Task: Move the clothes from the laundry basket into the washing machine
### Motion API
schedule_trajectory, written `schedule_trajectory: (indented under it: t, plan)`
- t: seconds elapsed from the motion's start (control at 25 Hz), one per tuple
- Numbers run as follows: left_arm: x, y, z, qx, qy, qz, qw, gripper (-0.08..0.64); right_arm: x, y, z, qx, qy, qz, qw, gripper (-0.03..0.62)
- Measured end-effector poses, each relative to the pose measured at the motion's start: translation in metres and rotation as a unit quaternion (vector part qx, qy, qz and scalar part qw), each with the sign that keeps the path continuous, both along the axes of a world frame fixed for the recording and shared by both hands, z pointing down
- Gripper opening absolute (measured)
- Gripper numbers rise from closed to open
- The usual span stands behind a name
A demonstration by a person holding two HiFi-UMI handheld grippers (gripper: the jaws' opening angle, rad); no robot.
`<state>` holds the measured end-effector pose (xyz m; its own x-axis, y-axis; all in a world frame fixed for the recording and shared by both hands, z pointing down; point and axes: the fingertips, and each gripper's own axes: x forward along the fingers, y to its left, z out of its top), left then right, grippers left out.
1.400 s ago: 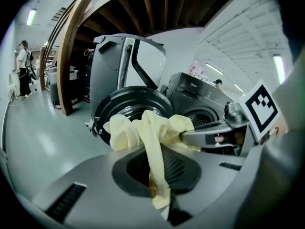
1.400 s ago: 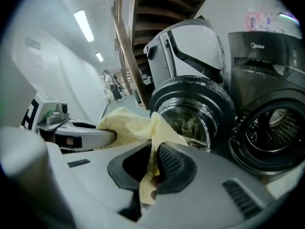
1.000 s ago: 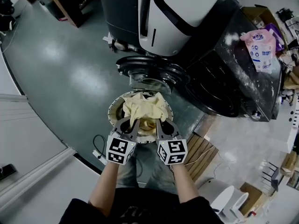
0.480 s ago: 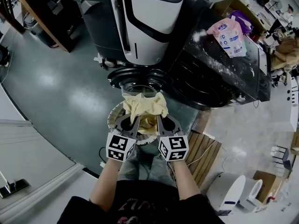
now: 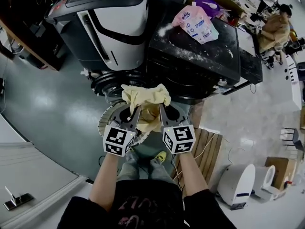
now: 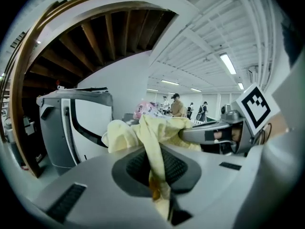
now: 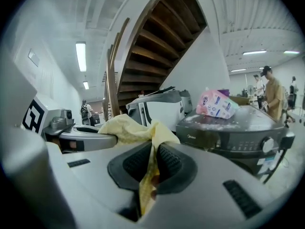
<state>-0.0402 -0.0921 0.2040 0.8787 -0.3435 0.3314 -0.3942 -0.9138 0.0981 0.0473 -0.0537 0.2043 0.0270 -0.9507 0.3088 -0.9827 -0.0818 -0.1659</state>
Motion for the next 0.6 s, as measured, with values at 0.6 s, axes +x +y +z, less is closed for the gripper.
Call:
schedule_trajectory:
  t: [0.6]
  plan:
    - [0.155, 0.075, -0.081, 0.076, 0.036, 0.093, 0.9921, 0.029, 0.146, 0.091, -0.083, 0.064, 0.05, 0.086, 0.993, 0.02]
